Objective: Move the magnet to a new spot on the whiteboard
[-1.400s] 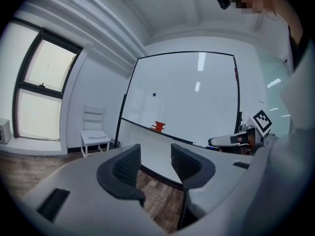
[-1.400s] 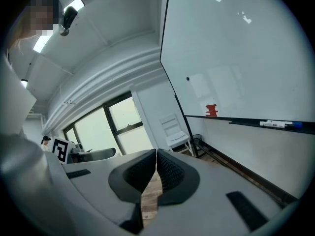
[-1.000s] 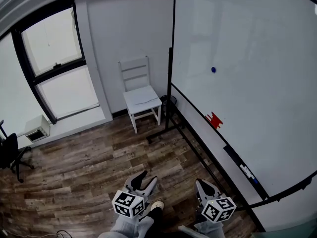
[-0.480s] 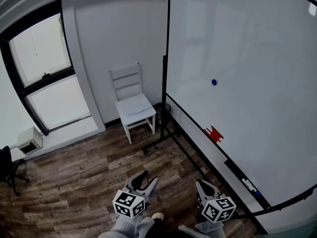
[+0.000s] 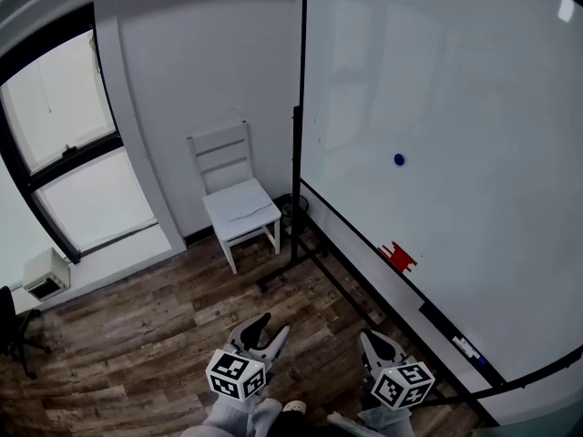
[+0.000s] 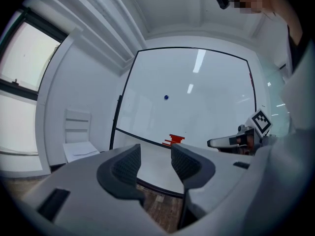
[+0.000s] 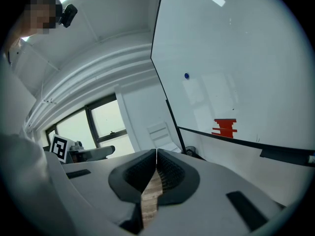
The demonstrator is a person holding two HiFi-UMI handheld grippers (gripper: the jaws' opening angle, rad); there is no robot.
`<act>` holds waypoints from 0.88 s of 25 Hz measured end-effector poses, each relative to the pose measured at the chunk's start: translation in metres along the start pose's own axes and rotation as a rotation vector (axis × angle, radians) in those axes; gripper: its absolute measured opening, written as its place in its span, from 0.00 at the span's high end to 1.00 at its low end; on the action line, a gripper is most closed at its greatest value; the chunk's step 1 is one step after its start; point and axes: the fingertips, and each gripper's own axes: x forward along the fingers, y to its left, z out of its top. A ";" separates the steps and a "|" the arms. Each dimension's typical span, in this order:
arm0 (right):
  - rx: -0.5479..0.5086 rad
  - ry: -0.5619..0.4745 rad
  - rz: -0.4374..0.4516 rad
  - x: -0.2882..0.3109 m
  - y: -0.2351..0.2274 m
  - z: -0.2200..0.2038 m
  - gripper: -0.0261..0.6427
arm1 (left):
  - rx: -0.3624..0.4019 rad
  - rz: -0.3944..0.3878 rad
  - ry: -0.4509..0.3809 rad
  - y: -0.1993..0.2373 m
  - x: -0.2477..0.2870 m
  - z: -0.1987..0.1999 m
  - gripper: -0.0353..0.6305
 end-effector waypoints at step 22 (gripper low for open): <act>0.018 0.013 -0.060 0.016 -0.027 -0.008 0.92 | -0.030 -0.054 0.031 0.008 0.030 -0.021 0.67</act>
